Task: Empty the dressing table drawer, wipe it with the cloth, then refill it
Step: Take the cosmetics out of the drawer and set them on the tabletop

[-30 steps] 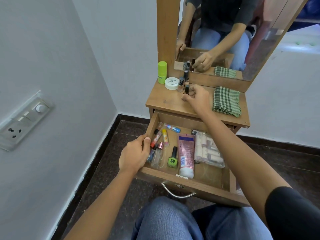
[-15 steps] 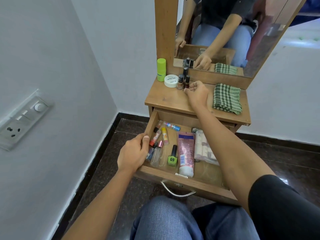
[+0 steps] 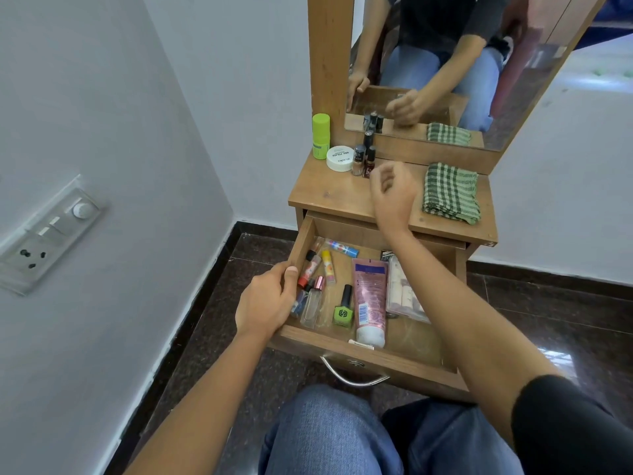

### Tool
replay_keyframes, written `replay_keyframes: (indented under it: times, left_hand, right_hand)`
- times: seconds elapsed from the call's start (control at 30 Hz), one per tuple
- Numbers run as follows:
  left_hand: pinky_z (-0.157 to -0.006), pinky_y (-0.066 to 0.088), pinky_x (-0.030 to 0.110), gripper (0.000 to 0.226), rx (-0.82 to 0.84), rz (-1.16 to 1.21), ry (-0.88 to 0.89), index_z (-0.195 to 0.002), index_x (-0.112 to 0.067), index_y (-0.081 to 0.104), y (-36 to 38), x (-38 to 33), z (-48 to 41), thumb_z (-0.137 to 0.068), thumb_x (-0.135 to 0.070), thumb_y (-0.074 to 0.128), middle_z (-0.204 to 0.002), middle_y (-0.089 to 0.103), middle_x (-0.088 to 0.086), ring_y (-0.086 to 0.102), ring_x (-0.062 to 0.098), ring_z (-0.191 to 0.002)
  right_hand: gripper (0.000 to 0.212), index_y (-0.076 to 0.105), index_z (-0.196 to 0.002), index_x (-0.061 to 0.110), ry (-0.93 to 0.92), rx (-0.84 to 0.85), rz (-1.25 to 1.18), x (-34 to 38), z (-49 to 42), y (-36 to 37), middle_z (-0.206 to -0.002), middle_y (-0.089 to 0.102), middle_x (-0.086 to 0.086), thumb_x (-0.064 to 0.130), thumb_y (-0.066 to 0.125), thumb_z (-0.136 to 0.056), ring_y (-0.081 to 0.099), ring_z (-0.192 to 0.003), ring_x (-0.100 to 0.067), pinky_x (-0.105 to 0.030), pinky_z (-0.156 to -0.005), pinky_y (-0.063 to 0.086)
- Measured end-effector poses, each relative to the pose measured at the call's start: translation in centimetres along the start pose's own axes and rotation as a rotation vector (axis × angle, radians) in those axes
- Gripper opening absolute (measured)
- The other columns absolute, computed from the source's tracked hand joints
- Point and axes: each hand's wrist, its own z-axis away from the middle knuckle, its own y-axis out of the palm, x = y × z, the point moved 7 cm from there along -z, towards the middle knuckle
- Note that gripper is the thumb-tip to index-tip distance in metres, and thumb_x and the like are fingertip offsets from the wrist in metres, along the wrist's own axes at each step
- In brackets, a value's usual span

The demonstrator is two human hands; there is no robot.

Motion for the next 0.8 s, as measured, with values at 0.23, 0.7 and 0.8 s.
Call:
replay_keyframes:
  times: [0.23,0.7,0.8]
  left_hand:
    - [-0.066,0.052,0.029,0.041,-0.004,-0.006,0.016,-0.126,-0.026,0.06,0.1,0.0,-0.1,-0.102,-0.045,0.032,-0.087,0.068,-0.009,0.063,0.008,-0.078]
    - [-0.061,0.046,0.022,0.043,-0.006,-0.014,0.019,-0.125,-0.024,0.06,0.1,0.1,-0.1,-0.102,-0.045,0.031,-0.085,0.065,-0.01,0.063,0.008,-0.075]
    - [-0.063,0.048,0.025,0.042,-0.009,-0.016,0.022,-0.124,-0.024,0.061,0.0,0.0,-0.1,-0.103,-0.045,0.031,-0.085,0.066,-0.009,0.063,0.009,-0.076]
  right_hand:
    - [0.02,0.057,-0.106,0.007,-0.22,0.712,0.588,-1.9,10.3,4.4,-0.104,0.059,-0.011,0.018,0.056,-0.09,0.057,-0.098,-0.029,-0.038,-0.075,0.049]
    - [0.027,0.059,-0.112,0.005,-0.054,0.665,0.888,-3.3,10.6,5.8,-0.116,0.057,-0.014,0.007,0.046,-0.089,0.056,-0.105,-0.032,-0.037,-0.073,0.05]
    - [0.024,0.056,-0.11,0.008,-0.084,0.566,0.759,-2.0,10.2,4.4,-0.108,0.056,-0.011,0.02,0.05,-0.091,0.057,-0.097,-0.027,-0.036,-0.069,0.047]
